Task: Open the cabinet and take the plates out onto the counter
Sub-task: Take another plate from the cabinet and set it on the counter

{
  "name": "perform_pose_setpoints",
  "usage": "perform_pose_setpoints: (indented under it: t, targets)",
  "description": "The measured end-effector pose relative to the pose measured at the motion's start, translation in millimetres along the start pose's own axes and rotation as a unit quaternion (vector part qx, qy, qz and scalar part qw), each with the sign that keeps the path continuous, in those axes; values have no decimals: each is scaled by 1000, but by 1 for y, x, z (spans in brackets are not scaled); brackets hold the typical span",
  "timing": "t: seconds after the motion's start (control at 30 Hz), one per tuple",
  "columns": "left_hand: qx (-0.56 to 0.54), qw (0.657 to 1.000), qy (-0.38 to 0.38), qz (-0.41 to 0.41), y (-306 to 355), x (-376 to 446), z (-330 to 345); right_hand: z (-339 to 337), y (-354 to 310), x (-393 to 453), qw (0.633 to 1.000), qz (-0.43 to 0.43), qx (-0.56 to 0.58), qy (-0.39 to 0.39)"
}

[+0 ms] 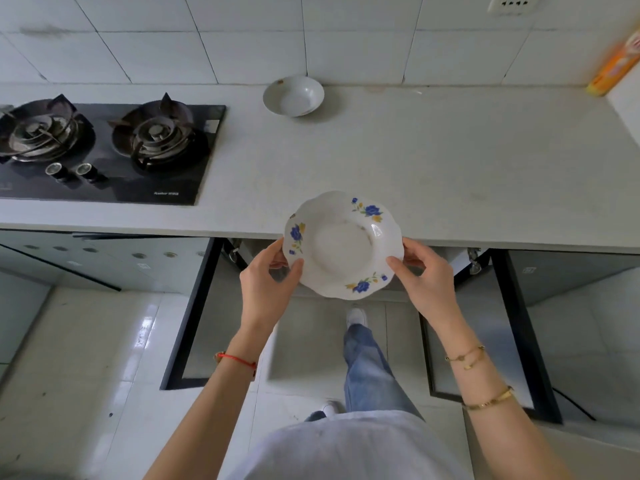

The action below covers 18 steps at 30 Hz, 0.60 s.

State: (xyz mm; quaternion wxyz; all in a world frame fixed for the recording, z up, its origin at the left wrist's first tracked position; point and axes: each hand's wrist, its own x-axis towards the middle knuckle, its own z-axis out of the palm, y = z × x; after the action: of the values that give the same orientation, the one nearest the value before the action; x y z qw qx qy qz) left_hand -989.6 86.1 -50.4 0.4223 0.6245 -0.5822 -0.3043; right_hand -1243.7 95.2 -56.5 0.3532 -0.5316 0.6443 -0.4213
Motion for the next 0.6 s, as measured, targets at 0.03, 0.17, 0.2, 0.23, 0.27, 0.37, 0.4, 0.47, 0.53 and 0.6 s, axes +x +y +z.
perform_pose_setpoints:
  t: [0.03,0.17,0.2,0.23,0.27,0.37,0.4,0.47,0.53,0.6]
  targets:
    - [0,1000,3,-1,1,13,6,-1,0,15,1000,0,-1,-3]
    - [2,1000,13,-18,6,72,34,-7,1,83,1000,-11,-12,1]
    - [6,1000,17,-17,8,89,43,-10,0,102,1000,-16,-17,3]
    - [10,1000,20,-17,12,106,50,-12,-1,121,1000,-19,-22,4]
    - [13,999,24,-17,15,122,58,-15,-2,139,999,-23,-26,3]
    - [17,999,33,-18,26,169,80,-26,-7,194,999,-39,-32,-1]
    - [18,999,36,-16,30,185,87,-29,-8,212,998,-45,-33,-1]
    - [15,999,41,-10,36,212,100,-34,-9,246,998,-51,-35,2]
    - [16,999,45,-7,40,238,112,-37,-8,276,998,-52,-36,3]
    - [19,999,41,-8,42,262,122,-37,-7,303,999,-43,-33,2]
